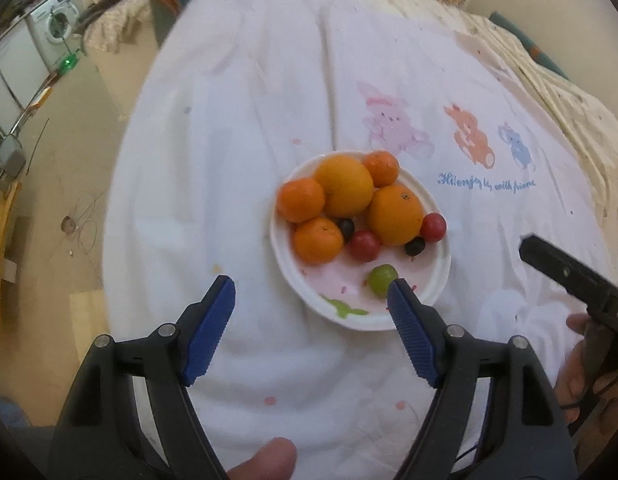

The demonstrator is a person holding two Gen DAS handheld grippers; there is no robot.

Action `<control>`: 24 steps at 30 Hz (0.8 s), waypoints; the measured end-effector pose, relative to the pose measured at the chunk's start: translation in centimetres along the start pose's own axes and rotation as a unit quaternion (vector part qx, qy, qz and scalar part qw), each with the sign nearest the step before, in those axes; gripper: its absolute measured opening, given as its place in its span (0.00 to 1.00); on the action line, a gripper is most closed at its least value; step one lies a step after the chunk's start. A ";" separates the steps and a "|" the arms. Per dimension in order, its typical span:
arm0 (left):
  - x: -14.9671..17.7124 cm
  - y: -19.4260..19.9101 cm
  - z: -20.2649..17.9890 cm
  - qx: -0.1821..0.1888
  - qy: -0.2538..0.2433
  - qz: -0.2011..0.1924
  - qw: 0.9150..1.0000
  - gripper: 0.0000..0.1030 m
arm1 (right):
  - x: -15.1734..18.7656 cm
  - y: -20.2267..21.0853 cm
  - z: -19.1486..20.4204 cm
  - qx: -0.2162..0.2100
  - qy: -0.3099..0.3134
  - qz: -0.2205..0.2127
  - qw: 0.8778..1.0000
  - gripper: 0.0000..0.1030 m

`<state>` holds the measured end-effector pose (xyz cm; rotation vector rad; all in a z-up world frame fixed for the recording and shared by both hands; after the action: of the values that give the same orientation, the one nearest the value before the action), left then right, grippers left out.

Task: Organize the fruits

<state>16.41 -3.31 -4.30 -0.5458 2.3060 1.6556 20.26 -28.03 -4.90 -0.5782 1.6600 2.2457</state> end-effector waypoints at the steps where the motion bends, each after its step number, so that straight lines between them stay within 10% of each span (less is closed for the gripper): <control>1: 0.3 0.4 0.1 0.002 0.001 -0.004 1.000 0.74 | 0.5 0.5 0.0 0.003 -0.001 -0.004 1.000 0.94; 4: 1.1 1.8 0.3 -0.012 -0.007 -0.027 1.000 0.76 | 1.8 1.8 0.2 0.010 -0.004 -0.015 1.000 0.94; 7: 2.3 3.1 0.0 -0.027 -0.022 -0.054 0.998 1.00 | 3.1 2.8 0.4 0.018 -0.008 -0.026 0.999 0.95; 24: 7.2 6.0 -1.7 -0.048 -0.062 -0.135 0.988 1.00 | 8.8 5.9 3.3 0.097 0.021 -0.101 0.990 1.00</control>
<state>7.38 -4.29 -1.59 -0.7205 1.9738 1.6254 9.39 -26.70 -3.36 -0.7147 1.7301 1.9168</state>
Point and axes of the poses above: each gripper's, at about its wrist camera, not at the fingertips, and y roughly against the way its jaws point, z to its left, x to its underside, the point moved 1 cm from there along -y, roughly the way its jaws point, and after that the axes turned 11 degrees about x, right-handed, at the moved point
